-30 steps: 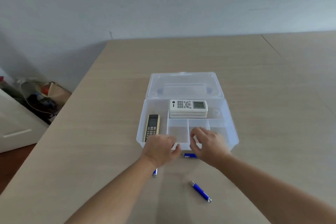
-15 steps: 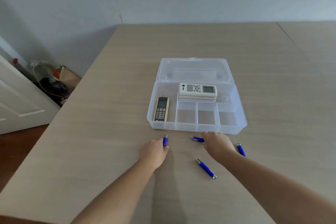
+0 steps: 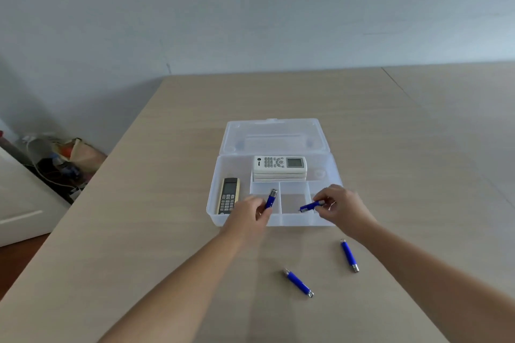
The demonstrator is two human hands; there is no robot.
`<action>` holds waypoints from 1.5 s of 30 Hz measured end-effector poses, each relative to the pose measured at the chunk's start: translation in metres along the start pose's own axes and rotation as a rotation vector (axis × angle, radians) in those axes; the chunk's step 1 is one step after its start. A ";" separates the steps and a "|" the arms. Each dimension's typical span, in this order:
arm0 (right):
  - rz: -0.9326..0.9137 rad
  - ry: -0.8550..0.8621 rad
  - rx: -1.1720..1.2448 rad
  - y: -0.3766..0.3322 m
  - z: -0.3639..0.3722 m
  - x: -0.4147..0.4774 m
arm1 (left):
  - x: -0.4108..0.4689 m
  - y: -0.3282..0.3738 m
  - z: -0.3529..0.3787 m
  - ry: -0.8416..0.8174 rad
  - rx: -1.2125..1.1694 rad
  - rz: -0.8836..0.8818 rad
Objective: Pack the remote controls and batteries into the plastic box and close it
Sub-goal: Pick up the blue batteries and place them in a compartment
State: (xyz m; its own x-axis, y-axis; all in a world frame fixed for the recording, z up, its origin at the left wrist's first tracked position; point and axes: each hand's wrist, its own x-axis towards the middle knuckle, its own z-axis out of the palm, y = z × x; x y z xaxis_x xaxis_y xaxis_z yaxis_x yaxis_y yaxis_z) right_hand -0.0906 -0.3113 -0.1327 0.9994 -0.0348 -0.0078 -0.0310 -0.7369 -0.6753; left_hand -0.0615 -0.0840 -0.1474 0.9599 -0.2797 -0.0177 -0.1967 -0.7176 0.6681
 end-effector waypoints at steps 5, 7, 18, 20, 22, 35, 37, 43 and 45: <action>0.171 0.032 0.042 0.014 -0.039 0.020 | 0.040 0.044 0.010 -0.069 -0.113 -0.031; 0.204 0.022 0.015 0.019 -0.047 0.027 | 0.051 0.056 0.016 -0.111 -0.140 -0.060; 0.072 -0.436 -0.684 0.016 -0.016 0.079 | 0.082 0.059 0.042 -0.208 -0.139 -0.063; 0.051 -0.475 -0.768 0.018 -0.006 0.082 | 0.084 0.053 0.043 -0.216 -0.120 -0.068; 0.022 -0.487 -0.835 0.019 0.000 0.083 | 0.084 0.049 0.043 -0.225 -0.112 -0.081; -0.250 -0.464 -1.208 0.033 0.006 0.079 | 0.093 0.047 0.049 -0.243 -0.076 -0.060; -0.252 -0.451 -1.181 0.034 0.002 0.077 | 0.095 0.050 0.050 -0.240 -0.080 -0.057; -0.139 -0.170 -0.764 0.050 -0.022 0.070 | 0.099 0.080 0.060 -0.274 -0.021 -0.027; -0.029 -0.032 -0.549 0.057 -0.031 0.058 | 0.101 0.092 0.069 -0.296 0.044 -0.011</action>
State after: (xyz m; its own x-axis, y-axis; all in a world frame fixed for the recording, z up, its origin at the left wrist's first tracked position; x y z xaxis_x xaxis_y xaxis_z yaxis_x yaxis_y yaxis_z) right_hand -0.0344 -0.3762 -0.1481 0.9997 0.0054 -0.0231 0.0009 -0.9814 -0.1920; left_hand 0.0035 -0.2223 -0.1386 0.8634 -0.4408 -0.2453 -0.2014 -0.7470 0.6336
